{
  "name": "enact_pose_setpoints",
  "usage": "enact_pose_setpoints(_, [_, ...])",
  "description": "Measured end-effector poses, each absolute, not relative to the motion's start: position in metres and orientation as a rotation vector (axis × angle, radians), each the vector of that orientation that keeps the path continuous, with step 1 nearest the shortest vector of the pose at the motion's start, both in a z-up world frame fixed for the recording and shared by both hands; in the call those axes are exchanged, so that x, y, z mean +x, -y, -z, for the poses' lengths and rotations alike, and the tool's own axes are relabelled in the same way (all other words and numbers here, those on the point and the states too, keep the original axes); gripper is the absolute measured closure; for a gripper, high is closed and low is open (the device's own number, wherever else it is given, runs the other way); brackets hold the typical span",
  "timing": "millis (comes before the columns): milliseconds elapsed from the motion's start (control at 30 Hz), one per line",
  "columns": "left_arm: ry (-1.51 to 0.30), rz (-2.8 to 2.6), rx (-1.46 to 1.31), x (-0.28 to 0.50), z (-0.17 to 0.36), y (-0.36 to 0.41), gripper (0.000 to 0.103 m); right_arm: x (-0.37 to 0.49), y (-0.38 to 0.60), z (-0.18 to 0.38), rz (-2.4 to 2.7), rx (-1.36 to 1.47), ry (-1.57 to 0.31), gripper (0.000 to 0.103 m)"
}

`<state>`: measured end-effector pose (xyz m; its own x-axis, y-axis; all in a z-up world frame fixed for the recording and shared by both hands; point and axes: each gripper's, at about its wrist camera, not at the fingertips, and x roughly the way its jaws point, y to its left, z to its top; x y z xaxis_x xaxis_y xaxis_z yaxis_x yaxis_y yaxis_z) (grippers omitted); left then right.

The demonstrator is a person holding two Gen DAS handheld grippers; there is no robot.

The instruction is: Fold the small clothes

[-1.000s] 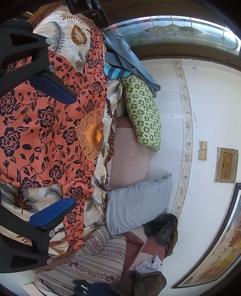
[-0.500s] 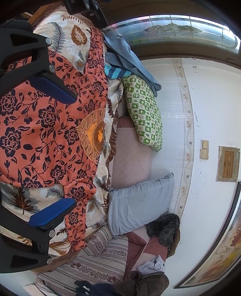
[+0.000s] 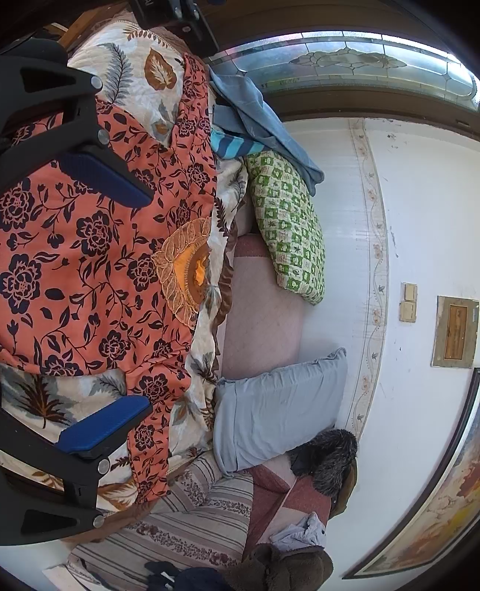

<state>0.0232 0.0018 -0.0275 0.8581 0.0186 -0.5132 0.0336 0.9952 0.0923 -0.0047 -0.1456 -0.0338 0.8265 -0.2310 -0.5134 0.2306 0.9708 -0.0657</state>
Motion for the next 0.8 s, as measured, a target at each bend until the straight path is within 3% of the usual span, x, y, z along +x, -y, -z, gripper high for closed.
enact_pose_setpoints(800, [-0.547, 0.003, 0.105, 0.0265, 0.0320, -0.0034, 0.000, -0.0019, 0.1428, 0.0339, 0.241, 0.001, -0.556, 0.000])
